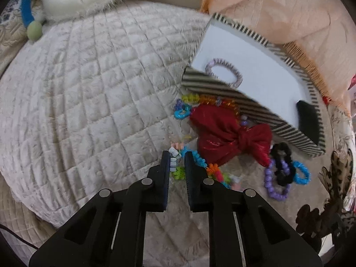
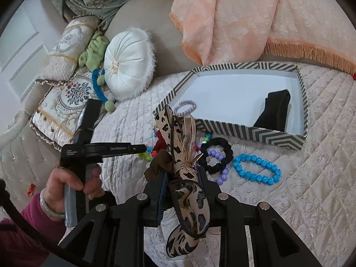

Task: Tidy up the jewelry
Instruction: 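Grasp multicolour beaded bracelet with left tool while right tool holds scrunchie raised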

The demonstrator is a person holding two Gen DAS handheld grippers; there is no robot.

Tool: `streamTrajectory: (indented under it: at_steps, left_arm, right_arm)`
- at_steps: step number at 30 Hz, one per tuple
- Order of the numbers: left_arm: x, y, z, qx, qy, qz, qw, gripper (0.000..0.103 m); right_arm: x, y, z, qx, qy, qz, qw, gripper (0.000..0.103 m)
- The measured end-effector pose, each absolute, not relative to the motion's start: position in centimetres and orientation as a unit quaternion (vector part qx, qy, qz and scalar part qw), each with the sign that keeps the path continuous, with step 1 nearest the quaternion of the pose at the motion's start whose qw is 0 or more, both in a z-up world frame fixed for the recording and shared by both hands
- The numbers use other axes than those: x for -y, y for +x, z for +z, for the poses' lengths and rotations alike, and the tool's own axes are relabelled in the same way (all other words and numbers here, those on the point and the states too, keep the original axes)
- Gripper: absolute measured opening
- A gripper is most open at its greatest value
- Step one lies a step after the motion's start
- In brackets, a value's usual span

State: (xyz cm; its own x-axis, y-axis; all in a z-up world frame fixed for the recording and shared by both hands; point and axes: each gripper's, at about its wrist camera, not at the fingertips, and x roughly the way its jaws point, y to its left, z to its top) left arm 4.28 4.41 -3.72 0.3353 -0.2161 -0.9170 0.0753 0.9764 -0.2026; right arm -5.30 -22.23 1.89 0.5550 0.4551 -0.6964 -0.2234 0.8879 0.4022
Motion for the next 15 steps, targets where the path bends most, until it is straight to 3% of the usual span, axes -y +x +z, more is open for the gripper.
streamTrajectory:
  at_steps: [15]
  left_arm:
    - [-3.9, 1.6, 5.5, -0.496, -0.063, -0.124, 0.857, 0.012]
  right_arm:
    - [23.0, -6.2, 4.0, -0.403, 0.147, 0.185, 0.884, 0.024]
